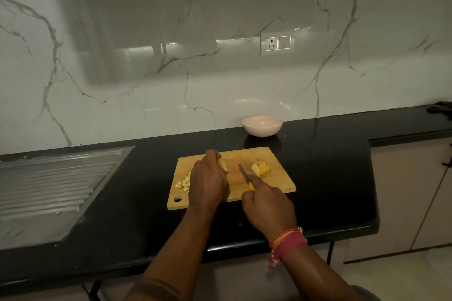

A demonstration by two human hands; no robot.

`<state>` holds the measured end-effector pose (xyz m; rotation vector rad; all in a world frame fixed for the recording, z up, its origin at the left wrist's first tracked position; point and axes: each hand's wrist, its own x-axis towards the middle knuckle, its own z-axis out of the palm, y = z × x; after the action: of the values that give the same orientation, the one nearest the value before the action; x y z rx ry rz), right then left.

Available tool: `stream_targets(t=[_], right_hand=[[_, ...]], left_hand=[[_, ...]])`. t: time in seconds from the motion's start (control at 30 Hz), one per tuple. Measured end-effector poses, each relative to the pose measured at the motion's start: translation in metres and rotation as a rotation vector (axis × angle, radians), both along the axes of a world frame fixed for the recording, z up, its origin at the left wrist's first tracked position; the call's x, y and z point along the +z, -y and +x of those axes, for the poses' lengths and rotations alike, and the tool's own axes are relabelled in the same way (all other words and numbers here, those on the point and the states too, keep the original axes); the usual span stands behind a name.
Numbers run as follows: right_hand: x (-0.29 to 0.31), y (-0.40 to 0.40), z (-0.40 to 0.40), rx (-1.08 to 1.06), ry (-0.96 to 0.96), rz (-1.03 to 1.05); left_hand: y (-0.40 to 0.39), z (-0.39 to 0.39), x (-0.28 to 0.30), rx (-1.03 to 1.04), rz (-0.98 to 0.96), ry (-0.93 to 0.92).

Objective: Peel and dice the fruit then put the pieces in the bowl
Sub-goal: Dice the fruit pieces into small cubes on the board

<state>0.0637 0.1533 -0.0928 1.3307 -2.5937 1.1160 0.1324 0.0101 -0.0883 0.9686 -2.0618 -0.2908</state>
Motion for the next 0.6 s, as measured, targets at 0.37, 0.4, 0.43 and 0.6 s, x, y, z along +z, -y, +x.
stream_targets(t=[0.37,0.4,0.43,0.6], right_hand=[[-0.0003,-0.0012,0.0011,-0.003,-0.002,-0.007],[-0.0004,-0.0019,0.0012,-0.001,-0.003,-0.008],[-0.0006,-0.0022,0.0011,0.001,-0.007,-0.009],[0.0011,-0.0015,0.0018,0.003,-0.011,-0.012]], left_hand=[[0.0052,-0.0011,-0.0088,-0.038,-0.024,0.123],[0.0049,-0.0015,-0.0093,-0.044,-0.047,0.168],[0.0043,-0.0019,-0.0094,-0.047,-0.063,0.194],[0.0003,-0.0029,-0.0058,-0.043,-0.061,0.191]])
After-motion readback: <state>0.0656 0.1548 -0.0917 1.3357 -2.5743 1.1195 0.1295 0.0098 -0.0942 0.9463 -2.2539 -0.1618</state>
